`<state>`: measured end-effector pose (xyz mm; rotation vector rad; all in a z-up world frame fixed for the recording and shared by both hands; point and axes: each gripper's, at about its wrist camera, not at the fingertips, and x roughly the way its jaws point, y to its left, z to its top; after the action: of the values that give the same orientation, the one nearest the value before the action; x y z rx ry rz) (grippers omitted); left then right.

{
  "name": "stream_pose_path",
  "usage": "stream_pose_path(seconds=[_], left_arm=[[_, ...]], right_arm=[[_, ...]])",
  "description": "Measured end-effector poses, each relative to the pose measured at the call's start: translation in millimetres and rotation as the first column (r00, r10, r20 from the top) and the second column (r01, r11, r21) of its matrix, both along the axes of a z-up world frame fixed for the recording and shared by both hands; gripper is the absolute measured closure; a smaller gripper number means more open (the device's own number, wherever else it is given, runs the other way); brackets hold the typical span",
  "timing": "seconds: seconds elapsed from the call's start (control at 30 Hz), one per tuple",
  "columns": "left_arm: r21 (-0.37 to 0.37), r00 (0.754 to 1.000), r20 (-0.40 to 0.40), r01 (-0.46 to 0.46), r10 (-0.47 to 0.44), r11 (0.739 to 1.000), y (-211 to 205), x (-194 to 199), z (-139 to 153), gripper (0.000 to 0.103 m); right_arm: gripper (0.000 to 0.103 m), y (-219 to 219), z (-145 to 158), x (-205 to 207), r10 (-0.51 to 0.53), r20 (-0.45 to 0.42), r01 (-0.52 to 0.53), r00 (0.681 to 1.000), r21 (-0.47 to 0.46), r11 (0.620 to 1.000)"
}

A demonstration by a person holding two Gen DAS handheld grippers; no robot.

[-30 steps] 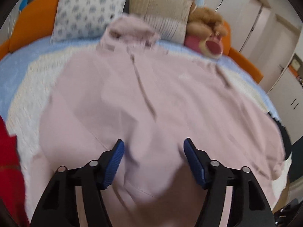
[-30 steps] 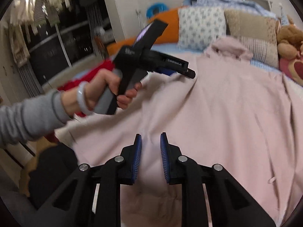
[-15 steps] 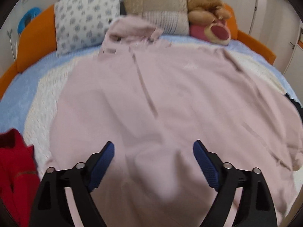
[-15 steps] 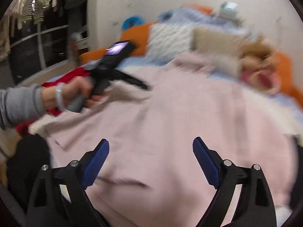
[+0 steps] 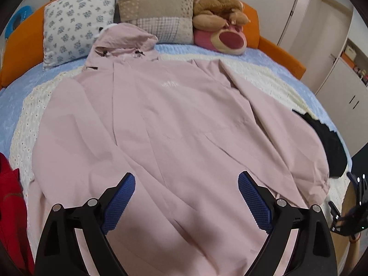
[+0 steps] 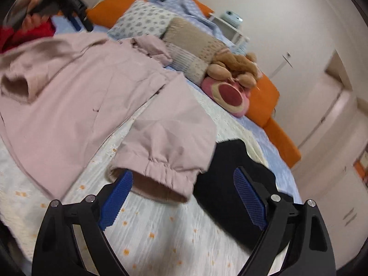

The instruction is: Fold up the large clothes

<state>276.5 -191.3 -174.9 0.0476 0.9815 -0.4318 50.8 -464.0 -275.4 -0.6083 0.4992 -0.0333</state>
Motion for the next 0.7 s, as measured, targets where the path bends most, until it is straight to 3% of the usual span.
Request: stream_pose_path(seconds=[0.13, 0.2, 0.23, 0.33, 0.37, 0.5, 0.63, 0.7], left_arm=[[0.046, 1.000, -0.028, 0.014, -0.012, 0.999, -13, -5, -8, 0.011], [0.064, 0.999, -0.031, 0.015, -0.013, 0.998, -16, -7, -11, 0.011], [0.070, 0.999, -0.036, 0.016, -0.014, 0.997, -17, -6, -13, 0.011], [0.064, 0.999, -0.054, 0.008, -0.004, 0.998, -17, -2, -17, 0.011], [0.058, 0.998, -0.061, 0.007, -0.003, 0.998, -17, 0, -18, 0.011], [0.050, 0.995, -0.096, 0.018, -0.013, 0.999, -28, 12, -20, 0.011], [0.038, 0.995, -0.099, 0.027, -0.024, 0.999, -52, 38, -16, 0.011], [-0.021, 0.991, -0.129, 0.021, -0.023, 1.000, -63, 55, -16, 0.011]], right_arm=[[0.030, 10, -19, 28, 0.050, -0.045, -0.053, 0.998, -0.081, 0.995], [0.054, 16, -24, 42, 0.065, -0.081, -0.075, 0.995, -0.127, 0.989], [0.057, 18, -26, 51, 0.073, -0.102, -0.088, 0.992, -0.149, 0.985], [0.081, 16, -28, 63, 0.098, -0.169, -0.121, 0.981, -0.135, 0.983], [0.090, 11, -25, 66, 0.106, -0.182, -0.125, 0.978, -0.094, 0.988], [0.094, -13, 24, 71, 0.141, -0.164, -0.115, 0.976, 0.159, 0.981], [0.095, -43, 105, 83, 0.160, -0.067, -0.121, 0.985, 0.396, 0.910], [0.094, -56, 144, 88, 0.171, -0.019, -0.140, 0.985, 0.489, 0.861]])
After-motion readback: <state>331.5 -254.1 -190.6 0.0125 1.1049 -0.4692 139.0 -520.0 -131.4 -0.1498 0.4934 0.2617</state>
